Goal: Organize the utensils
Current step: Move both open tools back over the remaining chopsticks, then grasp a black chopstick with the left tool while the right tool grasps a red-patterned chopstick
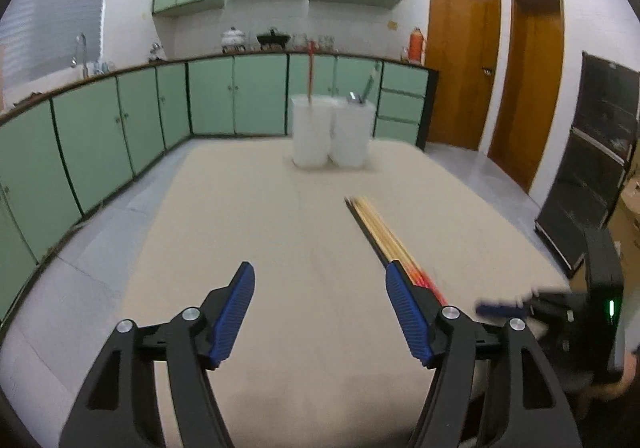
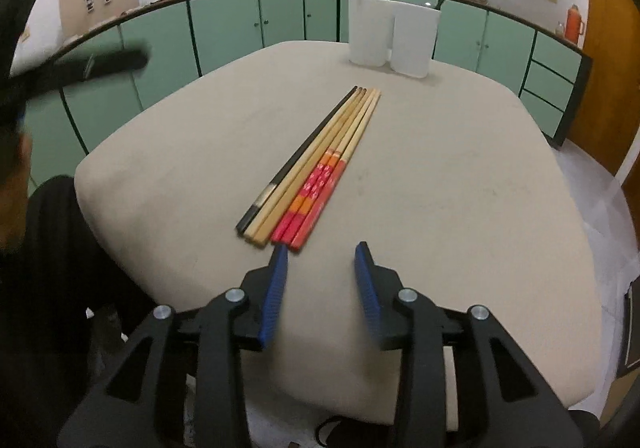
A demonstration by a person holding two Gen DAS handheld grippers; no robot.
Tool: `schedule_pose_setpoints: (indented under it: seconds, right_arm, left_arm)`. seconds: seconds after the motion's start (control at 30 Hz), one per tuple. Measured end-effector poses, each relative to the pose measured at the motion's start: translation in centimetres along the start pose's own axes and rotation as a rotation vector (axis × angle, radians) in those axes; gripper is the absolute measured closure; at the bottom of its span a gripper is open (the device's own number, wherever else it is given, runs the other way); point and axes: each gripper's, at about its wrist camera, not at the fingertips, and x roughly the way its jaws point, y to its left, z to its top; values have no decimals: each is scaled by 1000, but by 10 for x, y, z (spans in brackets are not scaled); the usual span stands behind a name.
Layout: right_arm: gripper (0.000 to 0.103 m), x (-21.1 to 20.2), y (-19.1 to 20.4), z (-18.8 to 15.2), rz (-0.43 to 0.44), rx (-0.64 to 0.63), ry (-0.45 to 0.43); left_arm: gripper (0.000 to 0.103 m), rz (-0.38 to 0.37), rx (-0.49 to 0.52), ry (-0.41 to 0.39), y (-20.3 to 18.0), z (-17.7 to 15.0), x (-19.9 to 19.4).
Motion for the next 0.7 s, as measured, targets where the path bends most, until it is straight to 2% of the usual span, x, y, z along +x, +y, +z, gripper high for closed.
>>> schedule_pose_setpoints:
  seconds: [0.13,0.27,0.4,0.57,0.7]
  right_arm:
    - [69,2,-17,3,-30,37,-8]
    - [69,0,-39,-6,-35,94,-4]
    - [69,1,-42,-6,-11,85,-5]
    - [68,11,-46,3,-1,68,-8]
    - [68,12,-48,2,1,65,-15]
  left_arm:
    - [36,-62,-1,68,-19,-22,13]
    - [36,-97,71,122,-46,-37,28]
    - [36,-91,120,155,-62,-40,43]
    - [36,-45,154,211,-72,-44,61]
    - [36,-43,148,210,-74,-47,62]
